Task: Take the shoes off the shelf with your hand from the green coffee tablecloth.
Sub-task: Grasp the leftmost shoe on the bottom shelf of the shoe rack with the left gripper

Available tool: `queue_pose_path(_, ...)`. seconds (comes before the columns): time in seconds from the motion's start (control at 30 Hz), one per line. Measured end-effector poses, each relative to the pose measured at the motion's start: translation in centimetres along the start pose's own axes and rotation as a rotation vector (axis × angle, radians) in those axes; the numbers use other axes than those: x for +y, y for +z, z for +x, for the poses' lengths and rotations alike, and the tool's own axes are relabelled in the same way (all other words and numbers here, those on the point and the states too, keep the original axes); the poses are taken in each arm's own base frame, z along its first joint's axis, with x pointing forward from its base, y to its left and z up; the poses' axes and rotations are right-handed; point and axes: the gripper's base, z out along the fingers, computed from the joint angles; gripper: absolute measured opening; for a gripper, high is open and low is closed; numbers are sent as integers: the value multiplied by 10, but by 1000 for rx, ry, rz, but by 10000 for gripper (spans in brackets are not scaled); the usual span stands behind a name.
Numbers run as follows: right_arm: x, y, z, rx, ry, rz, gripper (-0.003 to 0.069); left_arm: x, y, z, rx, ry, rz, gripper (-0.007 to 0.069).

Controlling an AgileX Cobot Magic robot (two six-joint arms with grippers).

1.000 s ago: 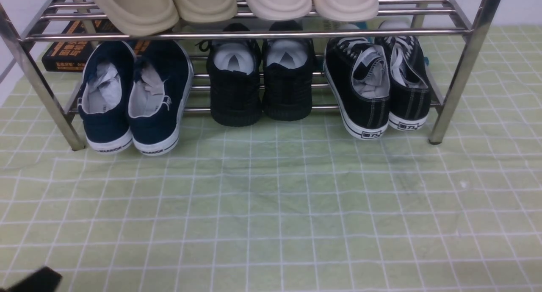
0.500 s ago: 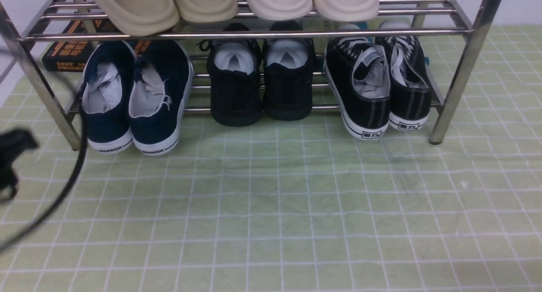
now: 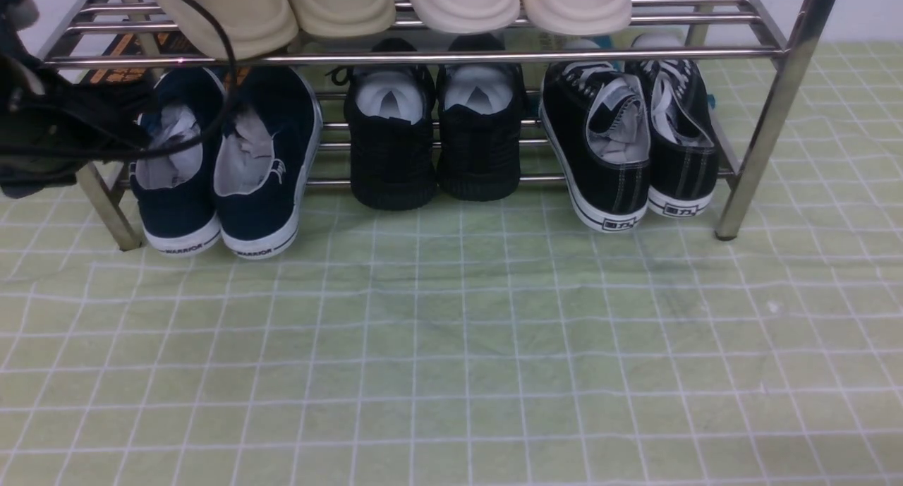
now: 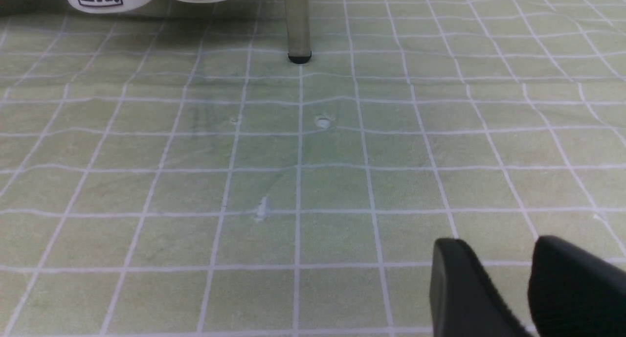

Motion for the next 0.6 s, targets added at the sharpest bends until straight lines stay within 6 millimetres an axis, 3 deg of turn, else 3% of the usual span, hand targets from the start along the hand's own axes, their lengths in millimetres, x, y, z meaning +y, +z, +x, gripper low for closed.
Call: queue_pose_path(0.6,0,0,0,0,0,0,237,-5,76,13,-25,3,-24,410)
